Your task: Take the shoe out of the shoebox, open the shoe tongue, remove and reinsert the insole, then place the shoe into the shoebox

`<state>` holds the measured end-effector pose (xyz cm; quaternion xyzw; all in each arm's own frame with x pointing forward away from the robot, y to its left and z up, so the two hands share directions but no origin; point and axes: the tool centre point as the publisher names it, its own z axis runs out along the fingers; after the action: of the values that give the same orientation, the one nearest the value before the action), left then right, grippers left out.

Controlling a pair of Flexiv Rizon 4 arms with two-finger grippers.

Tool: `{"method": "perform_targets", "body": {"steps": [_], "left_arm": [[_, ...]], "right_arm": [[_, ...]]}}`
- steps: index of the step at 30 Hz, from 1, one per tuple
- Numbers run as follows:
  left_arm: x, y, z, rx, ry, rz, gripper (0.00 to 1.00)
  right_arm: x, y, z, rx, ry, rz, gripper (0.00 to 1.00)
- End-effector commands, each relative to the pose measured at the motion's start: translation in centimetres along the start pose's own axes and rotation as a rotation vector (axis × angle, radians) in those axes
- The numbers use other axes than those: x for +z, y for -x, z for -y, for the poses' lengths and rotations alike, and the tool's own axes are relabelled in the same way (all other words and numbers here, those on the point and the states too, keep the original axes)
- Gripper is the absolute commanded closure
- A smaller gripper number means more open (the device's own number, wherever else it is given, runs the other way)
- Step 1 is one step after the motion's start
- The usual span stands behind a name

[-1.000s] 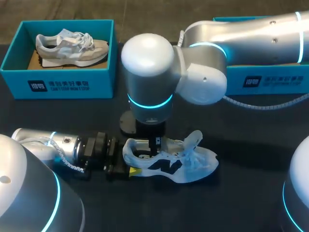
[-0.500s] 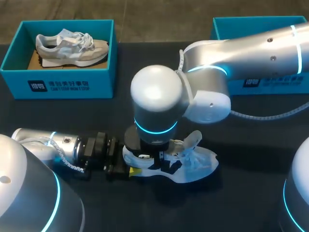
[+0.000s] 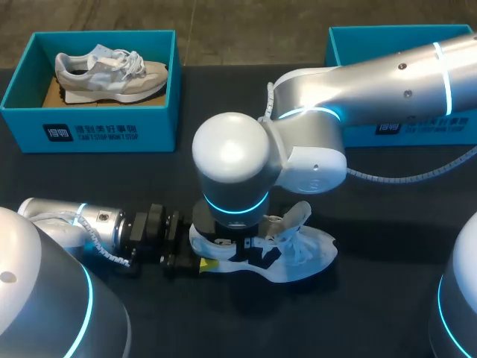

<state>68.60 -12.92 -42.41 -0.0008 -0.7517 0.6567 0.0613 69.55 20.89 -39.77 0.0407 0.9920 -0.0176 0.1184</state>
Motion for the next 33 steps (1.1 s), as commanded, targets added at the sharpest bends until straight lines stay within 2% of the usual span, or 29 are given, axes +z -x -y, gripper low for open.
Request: {"method": "perform_targets", "body": {"steps": [1, 10, 11, 12, 13, 15, 20, 26, 33], "left_arm": [[-0.2, -0.1, -0.3, 0.0, 0.0, 0.004, 1.0], [-0.2, -0.1, -0.3, 0.0, 0.0, 0.004, 1.0], [-0.2, -0.1, -0.3, 0.0, 0.0, 0.004, 1.0], [-0.2, -0.1, -0.3, 0.0, 0.0, 0.004, 1.0], [-0.2, -0.1, -0.3, 0.0, 0.0, 0.004, 1.0], [-0.2, -0.1, -0.3, 0.0, 0.0, 0.004, 1.0], [-0.2, -0.1, -0.3, 0.0, 0.0, 0.004, 1.0], [-0.2, -0.1, -0.3, 0.0, 0.0, 0.004, 1.0], [-0.2, -0.1, -0.3, 0.0, 0.0, 0.004, 1.0]], "right_arm": [[-0.3, -0.1, 1.5, 0.02, 0.012, 0.012, 1.0], [-0.1, 0.3, 2.4, 0.05, 0.011, 0.013, 1.0], [0.0, 0.3, 2.3, 0.051, 0.018, 0.009, 0.97], [0.1, 0.4, 2.3, 0.05, 0.019, 0.007, 0.77], [0.2, 0.5, 2.2, 0.051, 0.02, 0.002, 0.62], [0.4, 0.7, 2.0, 0.047, 0.017, -0.005, 0.52], [0.9, 0.7, 1.8, 0.048, 0.008, -0.017, 0.56], [2.2, 0.5, 1.8, 0.054, -0.009, -0.075, 0.53], [3.7, -1.0, 1.8, 0.069, -0.012, -0.154, 0.59]]}}
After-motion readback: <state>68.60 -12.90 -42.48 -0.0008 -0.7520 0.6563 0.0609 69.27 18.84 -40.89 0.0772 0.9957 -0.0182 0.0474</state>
